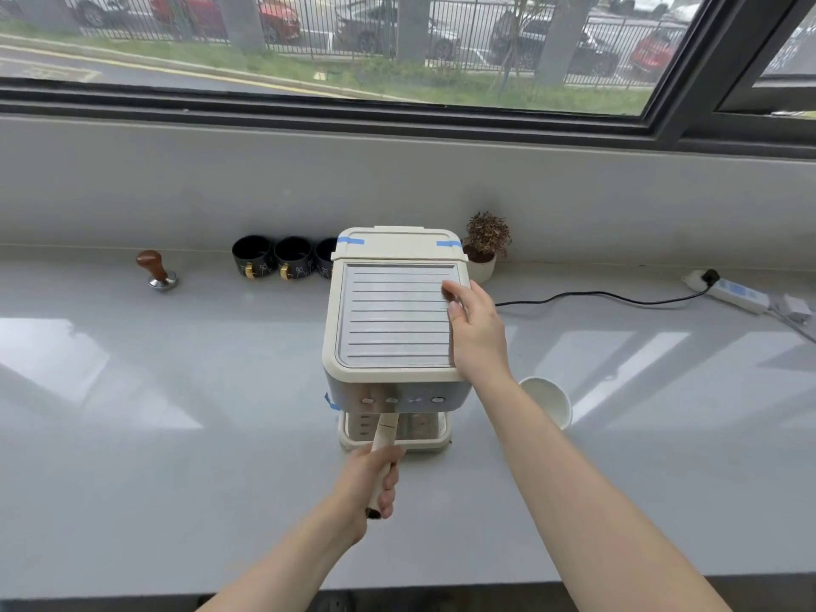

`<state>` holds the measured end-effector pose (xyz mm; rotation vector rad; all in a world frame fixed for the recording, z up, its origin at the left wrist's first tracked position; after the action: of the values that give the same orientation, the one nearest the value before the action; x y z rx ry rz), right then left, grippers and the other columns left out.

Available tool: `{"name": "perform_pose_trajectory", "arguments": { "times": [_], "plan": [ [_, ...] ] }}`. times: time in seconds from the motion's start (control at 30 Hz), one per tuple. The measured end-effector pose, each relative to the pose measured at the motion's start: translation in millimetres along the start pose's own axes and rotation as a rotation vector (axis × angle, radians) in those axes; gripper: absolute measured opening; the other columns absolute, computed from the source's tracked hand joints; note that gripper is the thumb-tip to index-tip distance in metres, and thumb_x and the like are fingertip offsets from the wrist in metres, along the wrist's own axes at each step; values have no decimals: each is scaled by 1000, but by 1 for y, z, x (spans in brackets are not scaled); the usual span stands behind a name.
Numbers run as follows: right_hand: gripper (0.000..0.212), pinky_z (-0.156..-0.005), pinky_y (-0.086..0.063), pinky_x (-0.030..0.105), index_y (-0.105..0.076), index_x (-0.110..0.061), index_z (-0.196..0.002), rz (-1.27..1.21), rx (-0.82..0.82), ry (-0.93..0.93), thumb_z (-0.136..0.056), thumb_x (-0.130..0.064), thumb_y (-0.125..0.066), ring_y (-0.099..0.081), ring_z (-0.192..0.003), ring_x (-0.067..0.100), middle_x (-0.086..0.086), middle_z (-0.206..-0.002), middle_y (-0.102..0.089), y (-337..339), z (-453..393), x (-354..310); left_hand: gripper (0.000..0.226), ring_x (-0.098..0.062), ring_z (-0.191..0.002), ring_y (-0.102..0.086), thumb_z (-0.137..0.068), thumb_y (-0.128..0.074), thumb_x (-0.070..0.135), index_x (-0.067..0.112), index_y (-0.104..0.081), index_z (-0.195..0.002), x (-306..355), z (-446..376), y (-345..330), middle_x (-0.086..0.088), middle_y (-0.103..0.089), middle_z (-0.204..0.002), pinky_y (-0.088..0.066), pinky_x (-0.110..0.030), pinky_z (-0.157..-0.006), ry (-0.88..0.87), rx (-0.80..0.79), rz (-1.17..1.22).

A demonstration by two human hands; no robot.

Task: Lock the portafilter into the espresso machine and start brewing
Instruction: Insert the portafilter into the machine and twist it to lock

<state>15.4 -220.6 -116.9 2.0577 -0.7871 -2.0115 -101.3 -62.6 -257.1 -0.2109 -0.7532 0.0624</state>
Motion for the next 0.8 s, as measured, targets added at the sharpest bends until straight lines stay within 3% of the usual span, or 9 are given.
{"name": "perform_pose_trajectory", "arguments": {
  "times": [0.1, 0.2, 0.33, 0.47, 0.6, 0.8],
  "plan": [
    [36, -97, -29, 15, -54, -18, -131, -44, 31, -22, -98, -14, -41, -45, -128, 14, -3, -148, -41, -1, 1, 3, 18, -17, -33, -27, -81, -56, 14, 12, -42, -69, -10, -3, -13, -3, -40, -46, -24, -22, -40, 4, 108, 67],
    [37, -97, -29, 15, -54, -19, -131, -65, 39, -19, -98, -14, -41, -44, -123, 8, -5, -148, -41, -1, 2, 6, 19, -17, -33, -27, -81, -55, 14, 12, -42, -68, -13, -8, -19, -3, -40, -46, -23, -22, -40, 4, 117, 68],
    [37, -99, -29, 17, -55, -19, -131, -70, 35, -33, -97, -14, -41, -45, -126, 10, -5, -148, -42, -1, -1, 9, 20, -19, -35, -32, -85, -57, 19, 10, -42, -76, -7, -4, -14, -5, -45, -50, -28, -24, -41, -3, 10, 49],
    [37, -102, -29, 18, -54, -19, -132, -77, 27, -31, -98, -14, -41, -44, -130, 14, -4, -148, -41, -1, 0, 8, 31, -23, -41, -42, -83, -63, 38, 11, -47, -78, -19, 4, -9, -11, -52, -56, -34, -27, -42, 89, -173, 12],
    [38, -99, -28, 16, -52, -21, -133, -54, 22, -28, -99, -16, -38, -42, -130, 13, -6, -149, -39, 0, 1, 7, 33, -16, -35, -22, -79, -66, 34, 14, -42, -68, -29, 4, -16, -2, -33, -44, -12, -23, -41, 117, 13, 168],
    [38, -98, -27, 16, -51, -24, -134, -43, 22, -41, -99, -18, -37, -42, -131, 14, -6, -151, -37, -1, -1, 12, 31, -13, -34, -19, -82, -64, 27, 12, -41, -68, -27, 6, -25, 0, -32, -42, -11, -21, -38, 44, 177, 209]
  ]
}}
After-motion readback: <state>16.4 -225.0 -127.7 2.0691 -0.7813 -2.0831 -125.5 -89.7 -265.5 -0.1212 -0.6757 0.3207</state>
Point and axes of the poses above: each hand's wrist, its own z-axis away from the middle knuckle, its own y-axis out of the back of the hand, x = y × z, the point moved 5 cm from there along -z, towards the middle knuckle
